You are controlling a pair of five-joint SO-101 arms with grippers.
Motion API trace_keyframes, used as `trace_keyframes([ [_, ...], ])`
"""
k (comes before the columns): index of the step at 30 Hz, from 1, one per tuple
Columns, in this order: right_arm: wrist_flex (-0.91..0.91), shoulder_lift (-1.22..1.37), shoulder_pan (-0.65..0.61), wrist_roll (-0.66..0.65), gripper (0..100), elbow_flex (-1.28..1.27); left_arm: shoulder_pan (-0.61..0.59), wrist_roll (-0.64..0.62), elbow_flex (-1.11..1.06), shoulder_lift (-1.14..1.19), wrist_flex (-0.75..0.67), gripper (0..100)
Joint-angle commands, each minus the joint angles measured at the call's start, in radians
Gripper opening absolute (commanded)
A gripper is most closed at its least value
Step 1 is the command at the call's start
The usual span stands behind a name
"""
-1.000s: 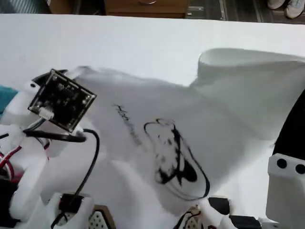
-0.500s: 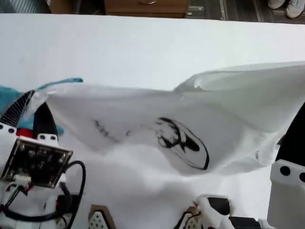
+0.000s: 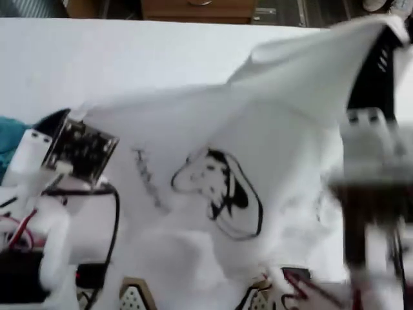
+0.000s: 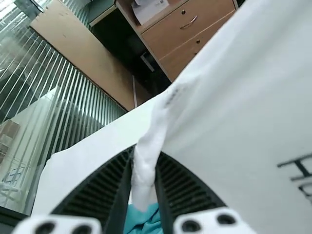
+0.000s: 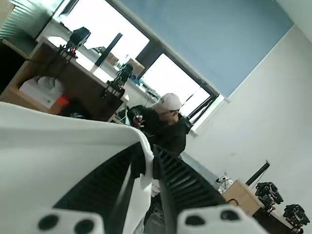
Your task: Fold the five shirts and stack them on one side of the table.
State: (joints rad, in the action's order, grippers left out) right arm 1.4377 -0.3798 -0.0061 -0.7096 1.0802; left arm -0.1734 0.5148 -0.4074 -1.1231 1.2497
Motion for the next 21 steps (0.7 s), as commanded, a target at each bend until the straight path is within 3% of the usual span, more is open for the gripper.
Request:
trace_keyframes([
  [1,-0.085,0.068,0.004,-0.005,2.1,-0.068,-0.006,0.003,-0.059,0.006,-0.127,2],
  [11,-0.28,0.303,0.007,-0.006,2.1,-0.261,-0.005,0.046,0.016,0.425,-0.302,2],
  [16,-0.325,0.433,0.008,-0.006,2.0,-0.292,-0.003,0.046,0.254,0.712,-0.29,2],
  [21,-0.369,0.536,0.01,-0.006,2.0,-0.284,-0.003,0.049,0.519,0.971,-0.181,2],
])
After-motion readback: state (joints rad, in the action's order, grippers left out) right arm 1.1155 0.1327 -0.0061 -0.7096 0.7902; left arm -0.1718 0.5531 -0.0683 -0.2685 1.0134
